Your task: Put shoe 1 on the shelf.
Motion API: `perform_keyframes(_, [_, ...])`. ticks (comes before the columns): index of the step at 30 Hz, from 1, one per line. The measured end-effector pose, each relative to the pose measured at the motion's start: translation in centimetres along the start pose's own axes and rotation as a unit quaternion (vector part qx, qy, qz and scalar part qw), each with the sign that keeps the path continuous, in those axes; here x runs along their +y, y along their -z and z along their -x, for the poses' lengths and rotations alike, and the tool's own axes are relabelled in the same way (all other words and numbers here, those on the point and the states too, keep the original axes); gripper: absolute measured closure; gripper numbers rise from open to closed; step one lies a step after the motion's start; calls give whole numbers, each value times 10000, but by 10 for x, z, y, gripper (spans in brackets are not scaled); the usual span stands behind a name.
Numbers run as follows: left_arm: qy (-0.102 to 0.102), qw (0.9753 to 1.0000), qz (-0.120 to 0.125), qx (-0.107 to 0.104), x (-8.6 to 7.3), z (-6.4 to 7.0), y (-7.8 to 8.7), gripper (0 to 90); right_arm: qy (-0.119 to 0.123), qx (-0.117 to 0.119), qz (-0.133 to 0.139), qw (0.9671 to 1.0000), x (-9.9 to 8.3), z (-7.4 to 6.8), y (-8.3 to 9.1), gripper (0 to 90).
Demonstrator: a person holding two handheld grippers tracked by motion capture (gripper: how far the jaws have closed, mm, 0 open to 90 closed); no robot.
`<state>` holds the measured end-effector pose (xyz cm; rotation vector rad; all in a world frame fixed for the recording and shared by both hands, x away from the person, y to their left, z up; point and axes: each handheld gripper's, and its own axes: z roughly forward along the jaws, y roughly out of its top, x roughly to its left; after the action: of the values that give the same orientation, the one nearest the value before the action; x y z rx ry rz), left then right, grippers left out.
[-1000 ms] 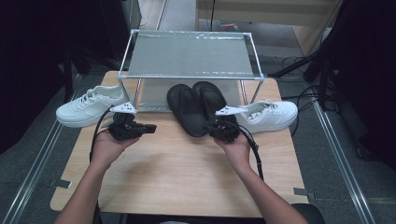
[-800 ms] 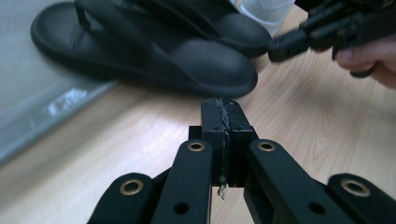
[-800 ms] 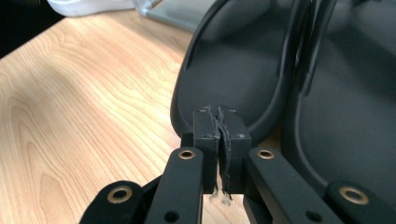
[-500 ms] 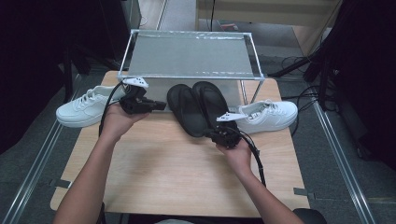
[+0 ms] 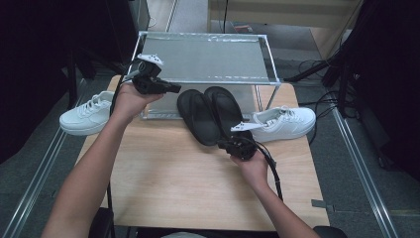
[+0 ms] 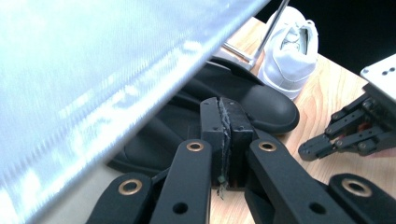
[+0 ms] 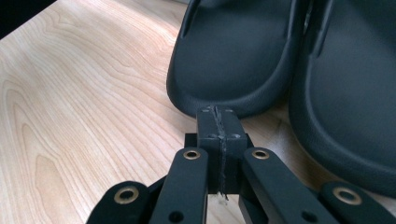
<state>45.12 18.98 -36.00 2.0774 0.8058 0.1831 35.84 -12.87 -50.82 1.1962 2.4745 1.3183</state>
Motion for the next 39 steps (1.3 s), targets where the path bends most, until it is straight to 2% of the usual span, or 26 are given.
perform_keyframes(3, [-147, 9998, -121, 115, 16, -3, -3, 900, 14, -26, -30, 10000, -2, 1, -2, 900])
perform_keyframes(7, [-163, 9994, -160, 257, 29, -9, -7, 900, 45, -66, -82, 9999, -6, 3, -6, 900])
perform_keyframes(10, [-175, 9990, -160, 389, 33, -15, -11, 900, 18, -77, -96, 9999, -7, 5, -7, 900])
perform_keyframes(13, [-97, 9982, -319, 506, 32, -24, -19, 900, 39, -101, -91, 9999, -7, 7, -10, 900])
perform_keyframes(16, [26, 9987, -244, 441, 31, -31, -20, 900, 91, -153, -125, 9998, -6, 6, -14, 900])
perform_keyframes(22, [-36, 9990, -276, 360, 30, -35, -20, 900, 76, -138, -107, 9998, -3, 3, -20, 900])
perform_keyframes(25, [-138, 9987, -271, 398, 29, -34, -20, 900, 94, -128, -106, 9998, -2, 0, -22, 900])
perform_keyframes(29, [-111, 9990, -261, 343, 28, -36, -20, 900, 169, -153, -194, 9996, -4, 1, -21, 900])
perform_keyframes(35, [-58, 9991, -234, 342, 28, -38, -21, 900, 86, -127, -226, 9996, -8, 4, -19, 900])
perform_keyframes(39, [-99, 9989, -265, 385, 28, -36, -21, 900, 49, -122, -185, 9997, -5, 4, -22, 900])
